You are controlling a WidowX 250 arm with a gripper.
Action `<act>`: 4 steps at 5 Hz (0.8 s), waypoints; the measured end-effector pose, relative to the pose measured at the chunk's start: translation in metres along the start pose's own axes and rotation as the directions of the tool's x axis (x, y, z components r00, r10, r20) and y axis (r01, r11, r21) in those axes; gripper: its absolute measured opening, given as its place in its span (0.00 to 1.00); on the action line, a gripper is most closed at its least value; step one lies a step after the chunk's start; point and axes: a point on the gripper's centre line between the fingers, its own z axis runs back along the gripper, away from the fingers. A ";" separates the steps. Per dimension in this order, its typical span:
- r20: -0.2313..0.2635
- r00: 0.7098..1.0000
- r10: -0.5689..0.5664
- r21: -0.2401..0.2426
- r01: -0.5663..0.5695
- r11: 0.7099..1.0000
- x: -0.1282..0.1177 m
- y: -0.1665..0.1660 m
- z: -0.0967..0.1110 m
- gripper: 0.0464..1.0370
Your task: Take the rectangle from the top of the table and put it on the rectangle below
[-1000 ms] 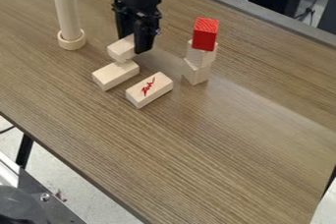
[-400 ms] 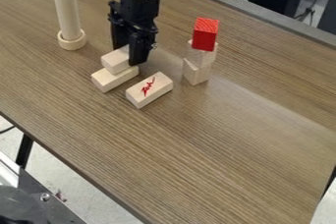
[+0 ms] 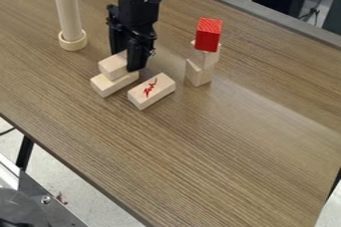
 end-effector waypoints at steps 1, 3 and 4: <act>0.019 1.000 0.000 -0.005 0.000 1.000 -0.004 -0.004 0.002 0.52; 0.053 0.998 -0.014 -0.005 0.015 1.000 -0.009 -0.007 0.010 0.52; 0.052 0.999 -0.015 0.002 0.015 1.000 -0.010 -0.006 0.010 0.52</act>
